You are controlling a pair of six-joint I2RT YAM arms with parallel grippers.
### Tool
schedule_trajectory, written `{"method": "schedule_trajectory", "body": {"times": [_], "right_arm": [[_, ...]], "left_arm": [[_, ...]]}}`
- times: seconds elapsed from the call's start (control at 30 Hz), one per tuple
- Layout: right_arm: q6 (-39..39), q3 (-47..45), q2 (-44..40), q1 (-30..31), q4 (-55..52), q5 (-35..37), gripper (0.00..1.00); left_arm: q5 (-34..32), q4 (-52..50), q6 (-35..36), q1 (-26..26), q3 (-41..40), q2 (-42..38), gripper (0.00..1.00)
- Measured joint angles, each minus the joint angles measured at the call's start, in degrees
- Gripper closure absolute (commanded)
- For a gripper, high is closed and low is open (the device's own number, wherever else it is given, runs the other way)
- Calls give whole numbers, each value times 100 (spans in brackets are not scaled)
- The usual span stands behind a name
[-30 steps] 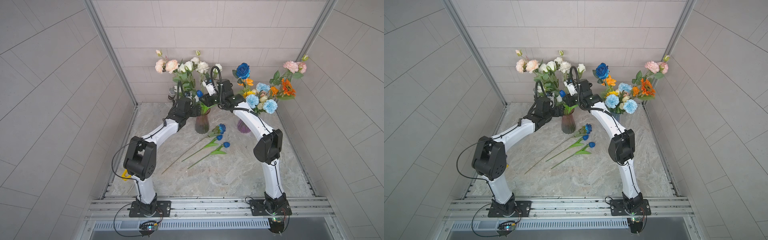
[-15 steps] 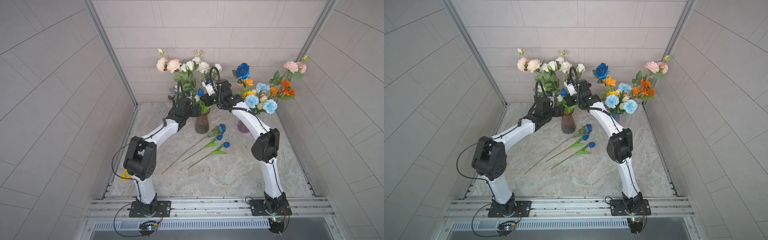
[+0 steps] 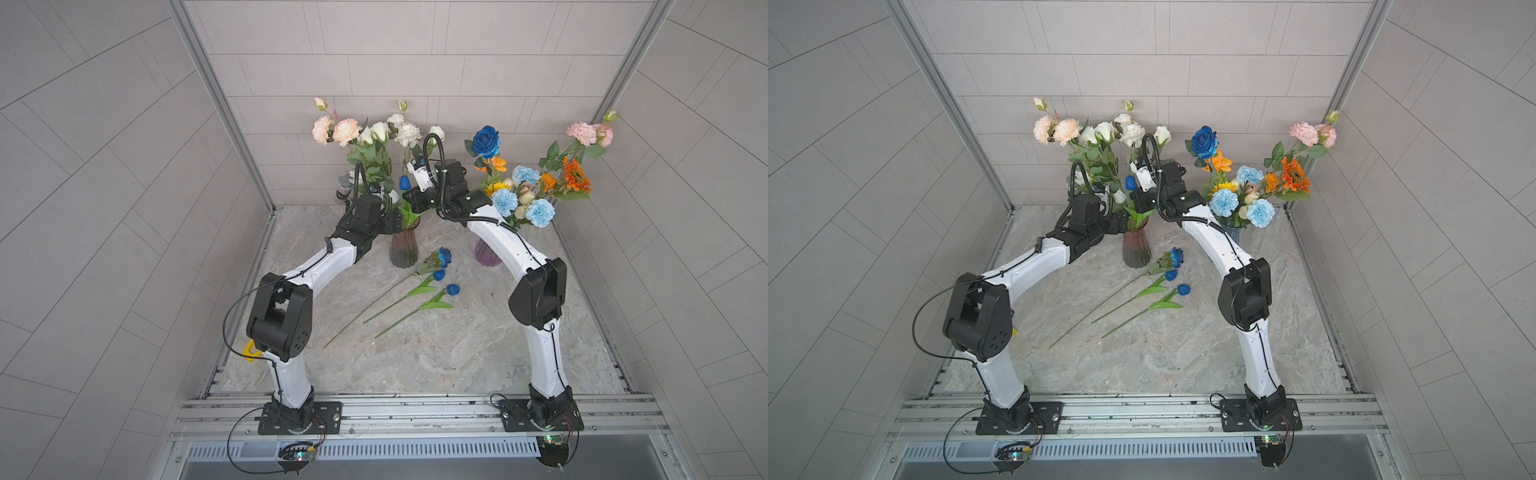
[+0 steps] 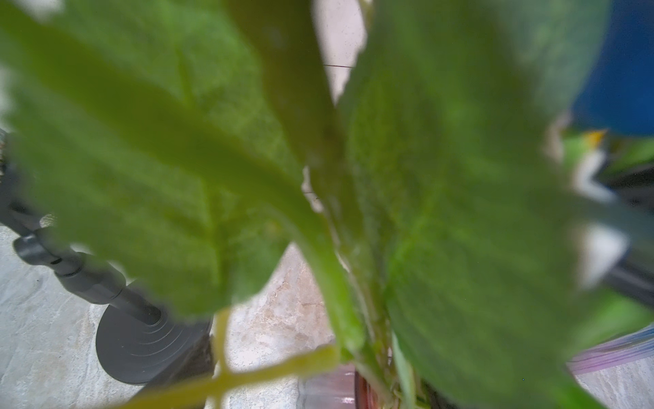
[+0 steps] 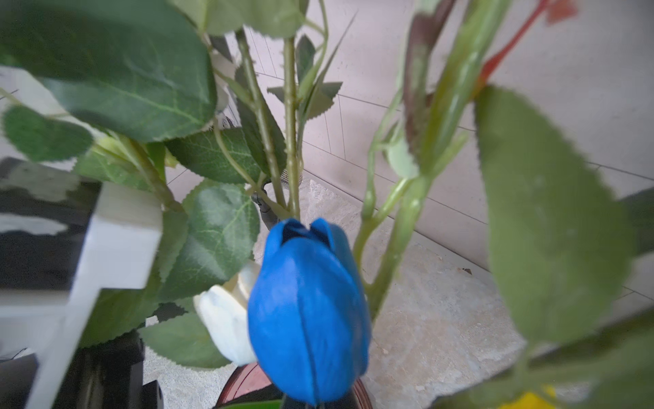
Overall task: Pick out blue flowers from the vase
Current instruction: Pick up the flower from the vase.
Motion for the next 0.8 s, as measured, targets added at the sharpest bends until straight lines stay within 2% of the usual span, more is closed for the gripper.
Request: {"method": "schedule_trajectory", "body": {"times": [0.23,0.37,0.8], "right_arm": [[59,-33,-415,0,358,-9,91],[57,-33,-562,2,595,-85,83],[-74,-83,-575,57,651,-162,86]], "left_arm": [[0,-2,0,0,0,0,6],[0,-2,0,0,0,0,6],[-2,-4,0,0,0,0,6]]}}
